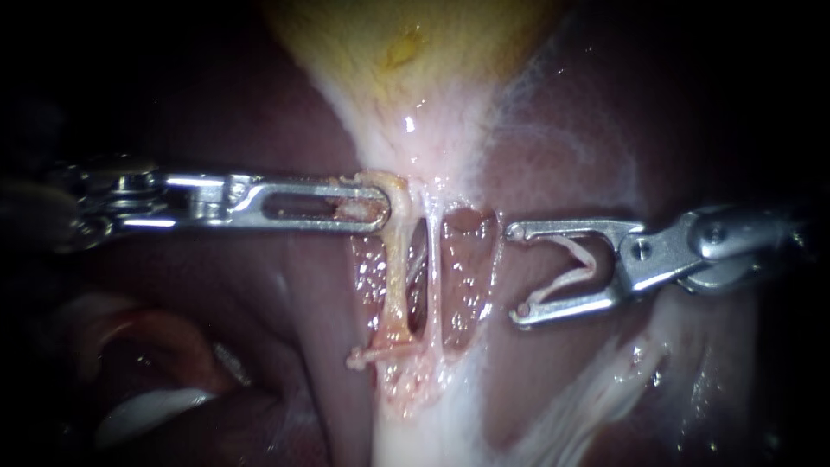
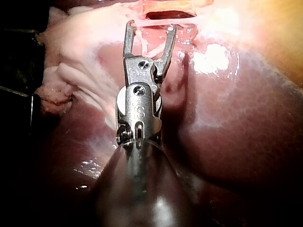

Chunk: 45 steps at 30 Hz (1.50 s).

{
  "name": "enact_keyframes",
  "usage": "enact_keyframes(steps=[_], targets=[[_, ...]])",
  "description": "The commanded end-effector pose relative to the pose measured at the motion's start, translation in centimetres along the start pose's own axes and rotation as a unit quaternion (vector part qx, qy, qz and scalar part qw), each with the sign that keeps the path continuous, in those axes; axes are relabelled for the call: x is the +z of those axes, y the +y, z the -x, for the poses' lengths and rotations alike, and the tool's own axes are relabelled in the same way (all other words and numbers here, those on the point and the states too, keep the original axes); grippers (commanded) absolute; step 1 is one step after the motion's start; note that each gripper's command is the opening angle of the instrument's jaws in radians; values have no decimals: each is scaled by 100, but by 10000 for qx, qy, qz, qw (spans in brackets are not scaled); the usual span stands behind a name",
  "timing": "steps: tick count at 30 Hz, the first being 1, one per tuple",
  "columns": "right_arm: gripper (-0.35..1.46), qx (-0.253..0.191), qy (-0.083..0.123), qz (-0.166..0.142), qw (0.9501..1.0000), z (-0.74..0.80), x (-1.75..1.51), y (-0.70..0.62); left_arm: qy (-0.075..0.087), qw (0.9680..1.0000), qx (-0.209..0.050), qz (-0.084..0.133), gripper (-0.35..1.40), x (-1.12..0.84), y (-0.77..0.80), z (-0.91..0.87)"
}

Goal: Clipping second clip left tube

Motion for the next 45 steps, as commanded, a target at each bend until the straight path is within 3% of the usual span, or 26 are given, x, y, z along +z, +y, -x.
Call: enact_keyframes(steps=[1,9,20,26,31,45], targets=[[50,2,-1,1,10000,0,0,0,1,10000,1,2,-35,-1,0,0],[50,2,-1,1,10000,0,0,0,65,10000,-23,-48,-35,-29,-6,6],[50,2,-1,2,10000,0,1,0,-43,9999,-119,-51,-35,-69,-41,17],[50,-5,-10,31,10000,1,8,0,-53,9999,-120,-39,-35,-70,-43,16],[50,-22,-5,9,10000,4,33,1,-55,9999,-117,-39,-35,-69,-41,16],[50,332,-59,-58,9994,38,126,8,-64,9999,-117,-31,-35,-67,-42,15]])
